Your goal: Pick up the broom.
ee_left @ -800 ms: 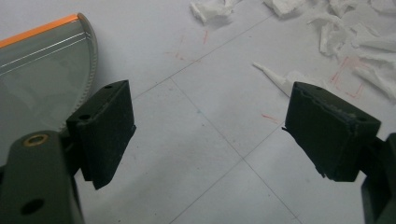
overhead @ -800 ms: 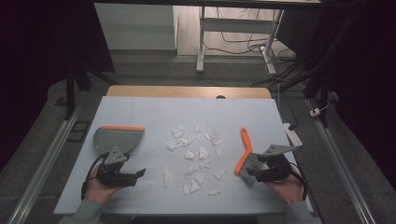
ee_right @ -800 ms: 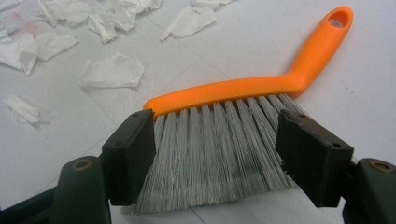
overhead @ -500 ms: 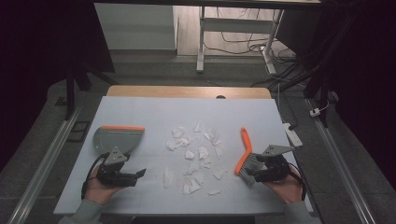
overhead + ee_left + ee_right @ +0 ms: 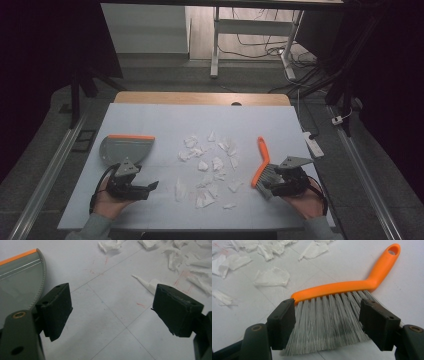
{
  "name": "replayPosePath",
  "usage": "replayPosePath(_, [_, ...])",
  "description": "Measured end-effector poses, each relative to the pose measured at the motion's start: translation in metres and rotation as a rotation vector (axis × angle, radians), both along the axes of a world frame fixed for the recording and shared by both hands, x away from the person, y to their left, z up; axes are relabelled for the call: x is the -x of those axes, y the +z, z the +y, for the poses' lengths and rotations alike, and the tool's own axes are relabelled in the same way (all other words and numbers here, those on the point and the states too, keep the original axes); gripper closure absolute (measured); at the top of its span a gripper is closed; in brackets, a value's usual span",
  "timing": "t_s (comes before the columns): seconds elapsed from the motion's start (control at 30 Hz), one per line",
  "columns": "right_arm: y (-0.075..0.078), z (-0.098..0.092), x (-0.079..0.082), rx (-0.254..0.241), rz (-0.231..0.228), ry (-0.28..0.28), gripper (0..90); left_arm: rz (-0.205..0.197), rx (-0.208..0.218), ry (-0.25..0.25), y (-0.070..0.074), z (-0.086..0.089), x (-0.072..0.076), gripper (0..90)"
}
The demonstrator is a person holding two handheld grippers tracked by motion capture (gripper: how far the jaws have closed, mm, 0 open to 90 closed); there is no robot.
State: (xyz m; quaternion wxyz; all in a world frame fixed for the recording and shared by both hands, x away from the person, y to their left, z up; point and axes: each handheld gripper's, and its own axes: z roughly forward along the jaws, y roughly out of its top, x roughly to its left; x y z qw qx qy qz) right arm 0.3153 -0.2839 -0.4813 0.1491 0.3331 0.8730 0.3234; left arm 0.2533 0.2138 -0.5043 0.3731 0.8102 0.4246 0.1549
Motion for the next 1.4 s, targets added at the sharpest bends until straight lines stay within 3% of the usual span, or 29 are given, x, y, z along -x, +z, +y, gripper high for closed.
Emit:
replayPosePath(0.13, [0.011,0.007,-0.005,0.002,-0.025,-0.022,31.4,0.002,-0.002,-0.006,0.000,0.000,-0.001,16.6])
replayPosePath(0.27, [0.022,0.017,-0.028,0.031,0.053,-0.032,32.1,-0.003,0.002,-0.007,0.001,0.001,0.001,16.5])
replayPosePath(0.43, [0.035,0.031,-0.056,0.112,0.140,-0.104,32.5,-0.008,0.001,-0.005,0.001,0.001,0.003,16.5])
replayPosePath(0.87, [0.010,0.038,-0.126,0.237,0.372,-0.343,36.3,-0.004,-0.001,-0.009,-0.001,0.001,0.002,16.8])
replayPosePath(1.07, [-0.002,0.037,-0.133,0.275,0.435,-0.416,42.7,-0.002,-0.002,-0.008,-0.001,0.002,0.003,16.8])
replayPosePath(1.2, [-0.006,0.038,-0.134,0.257,0.477,-0.447,50.1,-0.004,-0.004,-0.005,-0.002,0.002,0.004,16.8])
replayPosePath(1.3, [-0.006,0.043,-0.133,0.262,0.490,-0.465,61.6,-0.004,-0.006,-0.008,-0.002,0.001,0.004,16.8])
replayPosePath(1.4, [-0.007,0.048,-0.132,0.282,0.481,-0.514,63.9,-0.004,-0.009,-0.010,-0.002,0.001,0.005,16.8])
